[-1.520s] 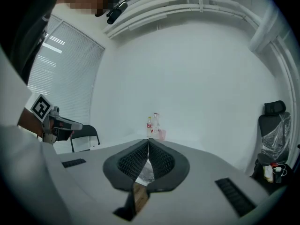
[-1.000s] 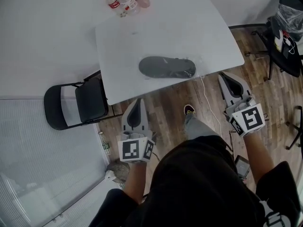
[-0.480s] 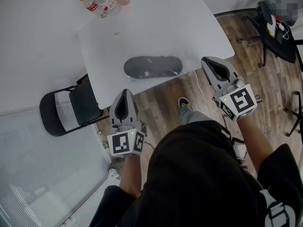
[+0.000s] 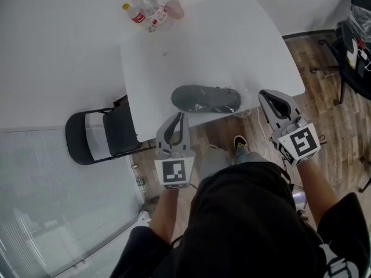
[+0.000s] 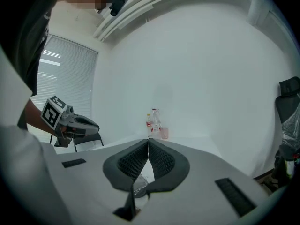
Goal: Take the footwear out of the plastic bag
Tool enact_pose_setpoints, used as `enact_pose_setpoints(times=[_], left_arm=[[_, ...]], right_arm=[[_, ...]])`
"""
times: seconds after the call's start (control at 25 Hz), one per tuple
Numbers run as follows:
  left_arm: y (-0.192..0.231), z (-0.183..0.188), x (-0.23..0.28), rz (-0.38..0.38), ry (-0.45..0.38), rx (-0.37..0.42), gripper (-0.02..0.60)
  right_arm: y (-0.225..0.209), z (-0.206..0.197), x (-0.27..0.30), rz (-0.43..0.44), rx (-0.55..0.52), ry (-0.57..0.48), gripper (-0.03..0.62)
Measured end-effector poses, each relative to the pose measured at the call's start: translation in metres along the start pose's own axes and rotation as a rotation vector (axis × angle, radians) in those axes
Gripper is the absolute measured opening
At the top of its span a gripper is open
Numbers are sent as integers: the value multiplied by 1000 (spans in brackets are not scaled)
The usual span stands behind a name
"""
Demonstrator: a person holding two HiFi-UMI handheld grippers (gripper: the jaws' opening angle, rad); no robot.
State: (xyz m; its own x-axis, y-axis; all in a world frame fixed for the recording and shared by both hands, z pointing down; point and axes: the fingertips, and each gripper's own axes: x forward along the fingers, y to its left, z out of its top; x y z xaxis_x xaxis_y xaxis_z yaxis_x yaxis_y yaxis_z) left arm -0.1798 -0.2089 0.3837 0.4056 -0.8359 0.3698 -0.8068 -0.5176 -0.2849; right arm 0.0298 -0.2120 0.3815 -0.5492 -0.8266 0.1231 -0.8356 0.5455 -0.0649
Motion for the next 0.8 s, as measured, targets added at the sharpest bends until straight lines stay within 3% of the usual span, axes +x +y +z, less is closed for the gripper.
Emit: enact_pose_setpoints(times=[0.16, 0.2, 0.24, 0.28, 0.4, 0.56, 0.72, 0.8], left_arm=[[-10, -35, 29, -92, 110, 163, 29], [-13, -45, 39, -128, 146, 183, 111], [-16, -56, 49, -168, 183, 205, 262], [-19, -64, 59, -208, 215, 234, 338], [-21, -90, 89, -311, 289, 369, 407], [-26, -132, 120, -478, 446, 585, 576], [-29, -169, 132, -658, 603, 795, 586], [-25, -183, 133, -730, 678, 844, 586]], right_arm=[[-2, -4, 5, -8, 9, -3, 18], [-3, -5, 5, -12, 7, 1, 18], [-4, -7, 4, -18, 6, 6, 17], [-4, -9, 3, -24, 6, 13, 18], [2, -20, -2, -26, 13, 52, 18], [15, -33, -11, -22, 11, 95, 18], [24, -44, -16, -19, 14, 140, 18], [27, -45, -20, -28, 23, 148, 18]])
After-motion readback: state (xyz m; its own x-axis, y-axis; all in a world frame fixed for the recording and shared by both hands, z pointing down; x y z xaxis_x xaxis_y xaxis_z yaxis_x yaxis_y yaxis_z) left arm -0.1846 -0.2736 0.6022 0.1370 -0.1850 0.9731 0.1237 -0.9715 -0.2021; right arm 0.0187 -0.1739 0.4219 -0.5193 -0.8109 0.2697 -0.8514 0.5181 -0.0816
